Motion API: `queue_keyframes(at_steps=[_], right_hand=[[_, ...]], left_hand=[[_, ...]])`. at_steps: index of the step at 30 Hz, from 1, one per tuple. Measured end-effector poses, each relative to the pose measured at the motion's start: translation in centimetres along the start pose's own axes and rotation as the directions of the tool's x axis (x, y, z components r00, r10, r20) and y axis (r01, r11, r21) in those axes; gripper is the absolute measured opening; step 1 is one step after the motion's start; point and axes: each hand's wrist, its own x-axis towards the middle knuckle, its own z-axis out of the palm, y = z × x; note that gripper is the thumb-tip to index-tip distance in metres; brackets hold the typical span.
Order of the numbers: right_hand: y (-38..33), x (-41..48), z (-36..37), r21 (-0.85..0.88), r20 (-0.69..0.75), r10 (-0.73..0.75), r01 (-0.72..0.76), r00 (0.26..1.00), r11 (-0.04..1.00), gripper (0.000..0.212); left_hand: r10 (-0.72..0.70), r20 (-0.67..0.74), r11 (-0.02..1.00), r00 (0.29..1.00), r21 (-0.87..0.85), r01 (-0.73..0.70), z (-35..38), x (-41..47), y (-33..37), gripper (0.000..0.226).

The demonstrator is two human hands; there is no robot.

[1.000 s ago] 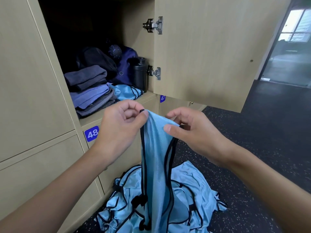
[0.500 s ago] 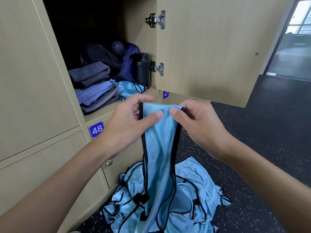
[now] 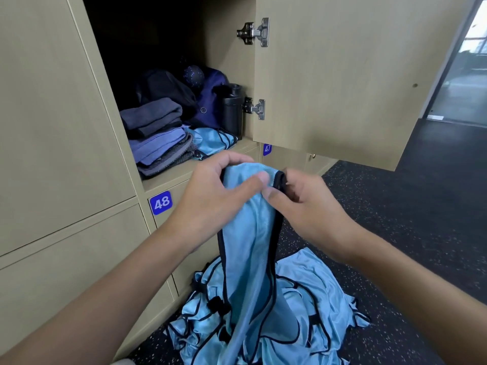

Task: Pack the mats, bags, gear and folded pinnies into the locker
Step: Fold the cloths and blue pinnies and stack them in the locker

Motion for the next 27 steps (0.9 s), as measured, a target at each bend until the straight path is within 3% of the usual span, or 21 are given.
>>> queue_keyframes(at_steps=[2, 4, 8, 9, 12, 17, 22, 27], right_hand=[[-0.1, -0.2, 0.2, -0.001, 0.001, -0.025, 0.025, 1.0, 1.0, 0.025], [0.0, -0.2, 0.4, 0.011, 0.008, -0.037, 0.037, 0.999, 0.999, 0.026], [-0.3, -0.3, 0.7, 0.089, 0.047, 0.006, -0.01, 0.999, 0.996, 0.008], [-0.2, -0.3, 0.8, 0.087, 0.075, 0.022, -0.029, 0.997, 0.996, 0.011], [0.2, -0.4, 0.8, -0.021, 0.148, 0.069, -0.067, 0.987, 0.998, 0.019], [0.7, -0.2, 0.5, -0.169, 0.112, 0.078, -0.058, 0.991, 0.984, 0.005], [1.1, -0.2, 0.6, -0.234, 0.094, 0.052, -0.029, 0.994, 0.972, 0.021], [0.9, -0.3, 0.8, -0.341, 0.225, 0.032, 0.048, 0.974, 0.939, 0.018]], left_hand=[[-0.005, 0.053, 0.999, 0.999, 0.042, 0.003, 0.0, -0.1, 0.3, 0.02], [-0.003, 0.098, 0.999, 0.995, 0.042, -0.001, -0.1, -0.3, 0.5, 0.008], [0.037, -0.025, 0.999, 0.999, 0.029, -0.036, -0.4, 0.0, 0.2, 0.023], [0.043, -0.071, 0.999, 0.997, 0.008, -0.042, -0.5, 0.2, 0.3, 0.024], [0.013, -0.203, 0.996, 0.979, -0.089, -0.031, -1.4, 0.8, 0.1, 0.026], [-0.059, -0.379, 0.991, 0.924, -0.136, 0.008, -2.8, 1.5, -0.1, 0.03], [-0.155, -0.388, 0.98, 0.909, -0.177, 0.092, -2.7, 1.6, -0.4, 0.03], [-0.129, -0.431, 0.989, 0.893, -0.123, 0.083, -2.8, 1.9, -0.1, 0.028]])
